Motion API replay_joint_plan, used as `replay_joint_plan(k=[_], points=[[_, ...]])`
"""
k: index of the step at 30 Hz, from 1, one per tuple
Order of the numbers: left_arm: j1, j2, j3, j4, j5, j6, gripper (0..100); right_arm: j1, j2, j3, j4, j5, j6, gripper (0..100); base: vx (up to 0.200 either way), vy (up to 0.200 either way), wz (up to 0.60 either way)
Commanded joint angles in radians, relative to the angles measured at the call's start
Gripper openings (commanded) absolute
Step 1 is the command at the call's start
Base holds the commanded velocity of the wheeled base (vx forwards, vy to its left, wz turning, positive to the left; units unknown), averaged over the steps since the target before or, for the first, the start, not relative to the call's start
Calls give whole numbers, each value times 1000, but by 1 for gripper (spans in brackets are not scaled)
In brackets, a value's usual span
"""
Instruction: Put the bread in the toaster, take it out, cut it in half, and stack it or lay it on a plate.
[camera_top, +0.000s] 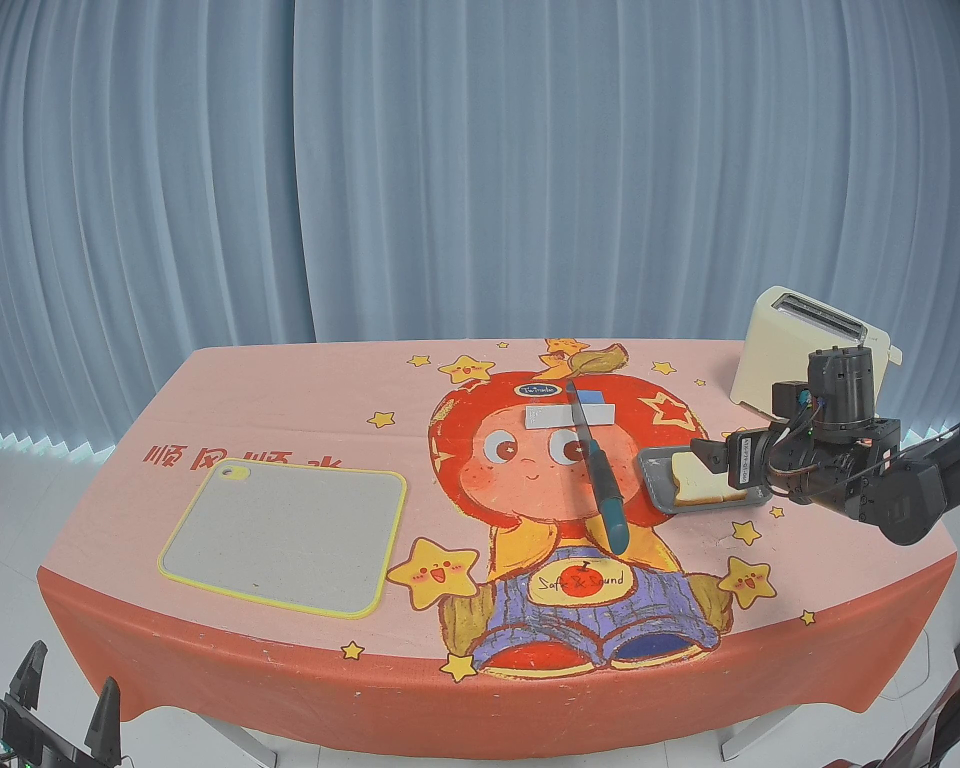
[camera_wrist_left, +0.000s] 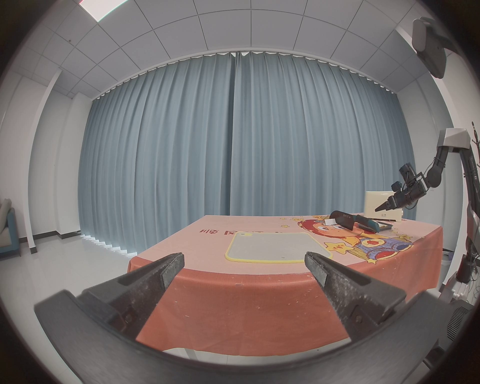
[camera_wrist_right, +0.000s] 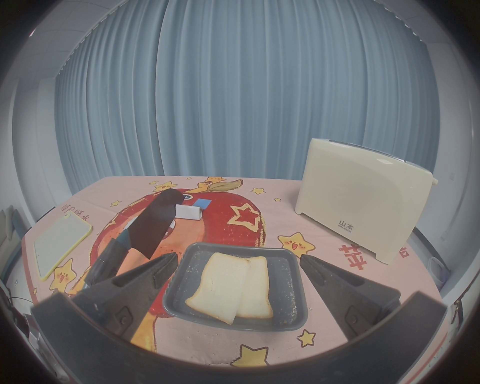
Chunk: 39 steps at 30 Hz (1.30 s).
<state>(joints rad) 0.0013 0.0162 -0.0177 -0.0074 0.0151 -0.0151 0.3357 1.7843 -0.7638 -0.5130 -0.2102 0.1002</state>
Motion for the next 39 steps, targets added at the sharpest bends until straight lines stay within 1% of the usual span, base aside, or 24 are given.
replay_joint_plan(k=[1,6,7,12,17,20,21,23,25,27,28,33,34,35,39], points=[[0,-12,18,0,0,0,100,-3,-34,1,1,0,-1,100,0,0,0],[0,-12,18,0,0,0,100,-6,-55,1,1,0,-4,100,0,0,0],[0,-12,18,0,0,0,100,-18,-75,3,1,0,-4,100,0,0,0],[0,-12,18,0,0,0,100,-26,-138,11,8,3,-4,100,0,0,0],[0,-12,18,0,0,0,100,-35,-261,86,11,-1,-7,100,0,0,0],[0,-12,18,0,0,0,100,-49,-313,107,14,-1,-5,100,0,0,0],[0,-12,18,0,0,0,100,-67,-370,139,14,-1,-7,100,0,0,0],[0,-12,18,0,0,0,100,-77,-401,159,16,-1,-8,100,0,0,0],[0,-12,18,0,0,0,100,-78,-511,268,16,-1,-8,100,0,0,0],[0,-12,18,0,0,0,100,-80,-554,313,14,-3,-8,100,0,0,0],[0,-12,18,0,0,0,100,-81,-597,354,1,-5,-4,100,0,0,0],[0,-12,18,0,0,0,100,-130,-763,448,1,-37,4,100,0,0,0],[0,-12,18,0,0,0,100,-130,-763,448,1,-37,4,100,0,0,0],[0,-12,18,0,0,0,100,-155,-827,485,11,-37,4,100,0,0,0],[0,-12,18,0,0,0,100,-201,-910,544,-2,-35,6,100,0,0,0]])
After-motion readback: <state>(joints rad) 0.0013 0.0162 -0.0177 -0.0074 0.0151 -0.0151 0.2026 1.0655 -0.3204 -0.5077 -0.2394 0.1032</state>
